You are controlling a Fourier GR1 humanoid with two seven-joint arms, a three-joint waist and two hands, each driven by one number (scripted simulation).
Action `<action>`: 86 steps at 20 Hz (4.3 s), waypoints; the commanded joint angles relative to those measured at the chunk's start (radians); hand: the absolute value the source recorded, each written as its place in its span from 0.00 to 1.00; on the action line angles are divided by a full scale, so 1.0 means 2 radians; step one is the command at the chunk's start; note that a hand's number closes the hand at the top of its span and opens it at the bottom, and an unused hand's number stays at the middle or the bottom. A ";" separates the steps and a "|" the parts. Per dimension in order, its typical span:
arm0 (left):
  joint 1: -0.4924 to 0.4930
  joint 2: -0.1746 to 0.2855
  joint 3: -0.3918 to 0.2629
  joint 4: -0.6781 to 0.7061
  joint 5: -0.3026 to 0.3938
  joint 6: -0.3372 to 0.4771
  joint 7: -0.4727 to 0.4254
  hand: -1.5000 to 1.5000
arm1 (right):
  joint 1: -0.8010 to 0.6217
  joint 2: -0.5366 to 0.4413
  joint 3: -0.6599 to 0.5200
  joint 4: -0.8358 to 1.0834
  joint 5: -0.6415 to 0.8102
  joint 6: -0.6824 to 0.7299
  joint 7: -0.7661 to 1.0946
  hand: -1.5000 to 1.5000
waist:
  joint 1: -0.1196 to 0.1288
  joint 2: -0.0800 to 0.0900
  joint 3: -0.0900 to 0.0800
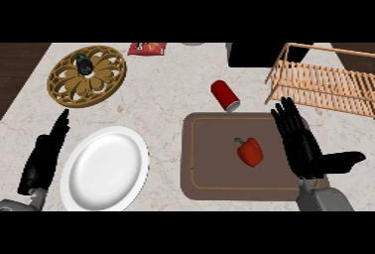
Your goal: Pick the bell pepper from the tray and place it in the tiered shelf
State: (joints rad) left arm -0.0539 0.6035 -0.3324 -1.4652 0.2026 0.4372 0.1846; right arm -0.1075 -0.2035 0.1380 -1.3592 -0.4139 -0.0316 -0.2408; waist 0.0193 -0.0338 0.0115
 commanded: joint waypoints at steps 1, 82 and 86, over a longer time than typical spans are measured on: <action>0.007 -0.011 0.012 -0.039 -0.012 0.011 -0.009 0.50 | -0.027 -0.024 -0.004 -0.016 0.009 0.013 0.031 0.00 | -0.006 0.016 -0.006; -0.054 -0.231 0.096 0.028 -0.135 -0.173 -0.106 0.50 | -0.074 -0.013 0.091 -0.178 0.557 0.217 0.396 0.00 | -0.009 0.017 -0.006; -0.088 -0.220 0.131 0.051 -0.125 -0.198 -0.089 0.50 | -0.084 -0.008 0.077 -0.172 0.566 0.239 0.389 0.00 | -0.009 0.017 -0.006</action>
State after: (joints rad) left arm -0.1924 0.1593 -0.1154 -1.4213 -0.0524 0.0750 0.0221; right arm -0.2390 -0.2340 0.3170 -1.7662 0.6880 0.4332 0.5773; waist 0.0003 -0.0002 0.0000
